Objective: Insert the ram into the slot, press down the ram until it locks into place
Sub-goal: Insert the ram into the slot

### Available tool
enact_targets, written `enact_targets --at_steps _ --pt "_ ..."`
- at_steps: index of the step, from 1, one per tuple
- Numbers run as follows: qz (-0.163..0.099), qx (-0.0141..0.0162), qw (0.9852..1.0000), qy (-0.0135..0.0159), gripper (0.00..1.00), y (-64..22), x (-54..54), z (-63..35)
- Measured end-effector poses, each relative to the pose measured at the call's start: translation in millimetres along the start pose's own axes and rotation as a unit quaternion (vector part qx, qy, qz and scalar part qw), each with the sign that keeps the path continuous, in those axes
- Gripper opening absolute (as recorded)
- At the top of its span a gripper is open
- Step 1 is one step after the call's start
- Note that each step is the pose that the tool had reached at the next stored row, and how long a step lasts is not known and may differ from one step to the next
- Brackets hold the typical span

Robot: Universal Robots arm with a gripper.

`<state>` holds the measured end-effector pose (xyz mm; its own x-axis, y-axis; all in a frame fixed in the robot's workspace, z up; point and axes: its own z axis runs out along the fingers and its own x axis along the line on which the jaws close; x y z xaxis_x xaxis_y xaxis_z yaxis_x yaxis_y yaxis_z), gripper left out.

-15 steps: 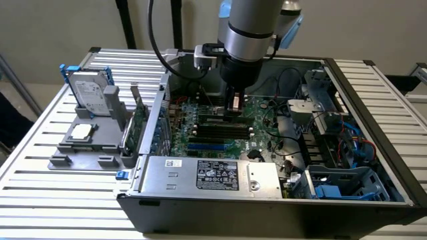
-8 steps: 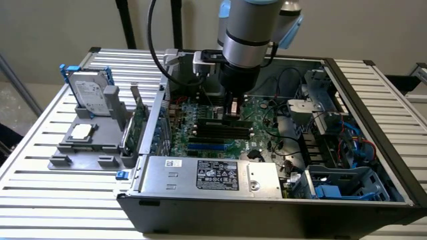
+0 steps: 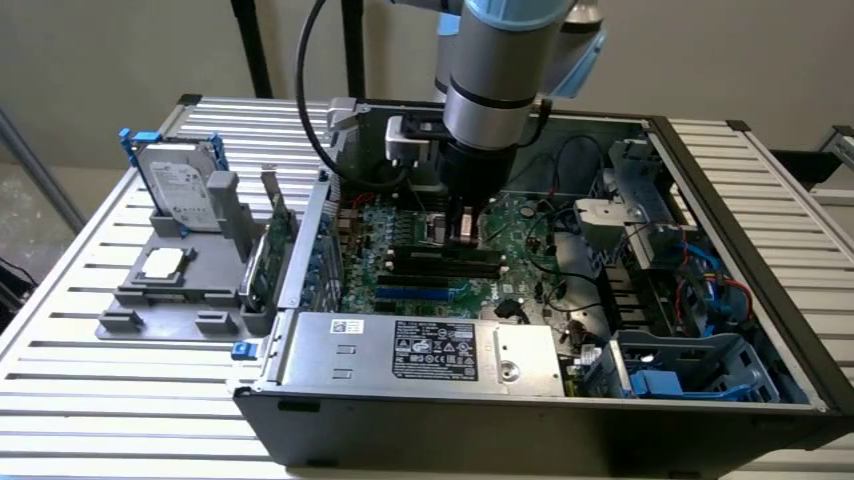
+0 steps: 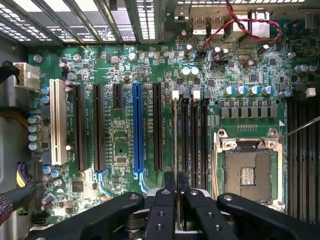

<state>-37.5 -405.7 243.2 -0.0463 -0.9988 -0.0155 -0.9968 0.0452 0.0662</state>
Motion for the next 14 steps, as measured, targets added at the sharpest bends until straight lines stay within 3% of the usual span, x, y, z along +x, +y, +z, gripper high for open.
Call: enact_targets --at_steps 4,14 --pt "0.000 0.0000 1.0000 0.0002 0.13 -0.6 -1.5 6.9" --pt "0.000 0.0001 1.0000 0.0002 0.13 -2.0 -1.7 8.0"
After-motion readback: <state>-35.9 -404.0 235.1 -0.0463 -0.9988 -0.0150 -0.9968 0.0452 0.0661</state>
